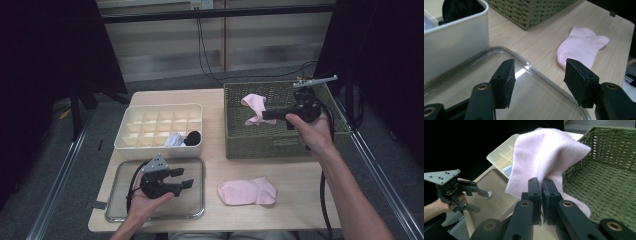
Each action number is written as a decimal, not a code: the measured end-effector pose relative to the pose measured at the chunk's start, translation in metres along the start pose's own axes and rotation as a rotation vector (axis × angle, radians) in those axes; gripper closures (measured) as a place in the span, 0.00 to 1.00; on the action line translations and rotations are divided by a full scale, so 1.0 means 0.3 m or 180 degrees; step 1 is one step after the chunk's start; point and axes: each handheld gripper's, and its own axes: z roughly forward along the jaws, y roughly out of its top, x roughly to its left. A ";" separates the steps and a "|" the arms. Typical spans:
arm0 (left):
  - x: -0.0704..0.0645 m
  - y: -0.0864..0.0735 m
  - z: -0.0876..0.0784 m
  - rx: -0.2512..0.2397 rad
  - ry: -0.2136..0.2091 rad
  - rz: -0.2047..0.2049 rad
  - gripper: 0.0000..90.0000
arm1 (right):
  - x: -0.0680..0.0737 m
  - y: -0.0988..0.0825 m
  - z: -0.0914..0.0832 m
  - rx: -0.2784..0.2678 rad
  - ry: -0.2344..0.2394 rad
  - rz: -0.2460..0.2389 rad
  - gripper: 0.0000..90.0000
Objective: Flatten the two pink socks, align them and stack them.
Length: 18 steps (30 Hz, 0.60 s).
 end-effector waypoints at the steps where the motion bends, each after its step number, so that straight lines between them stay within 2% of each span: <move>1: -0.004 0.006 0.002 0.0010 0.0000 0.0020 0.48 | 0.007 -0.005 -0.005 0.0006 -0.0003 -0.0017 0.97; 7: -0.024 0.038 0.031 0.0048 -0.0048 0.0084 0.56 | 0.058 -0.045 -0.032 0.0010 0.0032 -0.0029 0.97; 10: -0.037 0.056 0.048 0.0015 -0.0074 0.0043 0.57 | 0.077 -0.072 -0.038 0.0004 0.0063 -0.0057 0.97; 15: -0.068 0.085 0.082 0.0060 -0.0170 0.0098 0.60 | 0.095 -0.129 -0.037 -0.0019 0.0132 0.0025 0.97; 18: -0.080 0.106 0.097 0.0034 -0.0229 0.0140 0.62 | 0.113 -0.170 -0.023 -0.0004 0.0211 0.0052 0.97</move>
